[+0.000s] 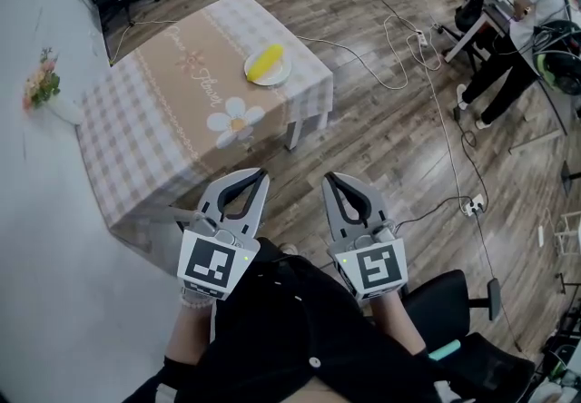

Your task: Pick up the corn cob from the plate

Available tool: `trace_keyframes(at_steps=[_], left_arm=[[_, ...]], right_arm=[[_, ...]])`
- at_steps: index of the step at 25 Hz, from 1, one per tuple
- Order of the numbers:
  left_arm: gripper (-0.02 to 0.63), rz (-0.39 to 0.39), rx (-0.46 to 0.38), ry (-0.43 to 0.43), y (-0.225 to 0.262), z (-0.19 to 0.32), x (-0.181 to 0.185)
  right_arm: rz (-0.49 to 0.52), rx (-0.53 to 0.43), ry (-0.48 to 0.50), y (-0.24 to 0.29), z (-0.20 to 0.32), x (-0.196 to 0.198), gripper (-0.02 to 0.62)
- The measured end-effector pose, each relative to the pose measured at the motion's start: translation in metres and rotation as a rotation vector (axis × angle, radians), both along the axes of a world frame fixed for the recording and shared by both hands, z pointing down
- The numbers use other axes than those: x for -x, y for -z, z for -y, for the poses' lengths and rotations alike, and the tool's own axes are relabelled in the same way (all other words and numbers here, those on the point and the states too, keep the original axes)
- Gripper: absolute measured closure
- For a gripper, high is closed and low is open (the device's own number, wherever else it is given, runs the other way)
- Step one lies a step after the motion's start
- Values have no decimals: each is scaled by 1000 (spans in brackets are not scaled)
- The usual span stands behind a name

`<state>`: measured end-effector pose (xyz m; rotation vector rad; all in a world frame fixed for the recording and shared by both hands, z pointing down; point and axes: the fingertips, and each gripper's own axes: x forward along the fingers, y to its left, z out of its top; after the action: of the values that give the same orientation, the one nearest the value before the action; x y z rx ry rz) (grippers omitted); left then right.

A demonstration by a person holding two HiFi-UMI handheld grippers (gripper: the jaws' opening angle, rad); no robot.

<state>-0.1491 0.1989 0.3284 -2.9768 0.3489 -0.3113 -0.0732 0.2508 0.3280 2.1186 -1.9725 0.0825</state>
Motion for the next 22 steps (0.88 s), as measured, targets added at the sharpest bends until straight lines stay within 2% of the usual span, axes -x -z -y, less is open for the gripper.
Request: trace_keyframes(at_steps=[8,13,19,22], left_arm=[[594,-17,-40,-33,2,-18,-16],[594,-23,-45,-26,1,-22,-15],[594,-20,-27,-6,1,-26,-12],[594,-26,-46,-10,0,-21,-11]], right_arm=[[4,-20,-12,-5,-20,-13,554],[-1,-11,-42,-2,-26,-18,554],[2,-9,-31,-5,-26,-16,554],[-5,-14,-19,-4,-22,-13,554]])
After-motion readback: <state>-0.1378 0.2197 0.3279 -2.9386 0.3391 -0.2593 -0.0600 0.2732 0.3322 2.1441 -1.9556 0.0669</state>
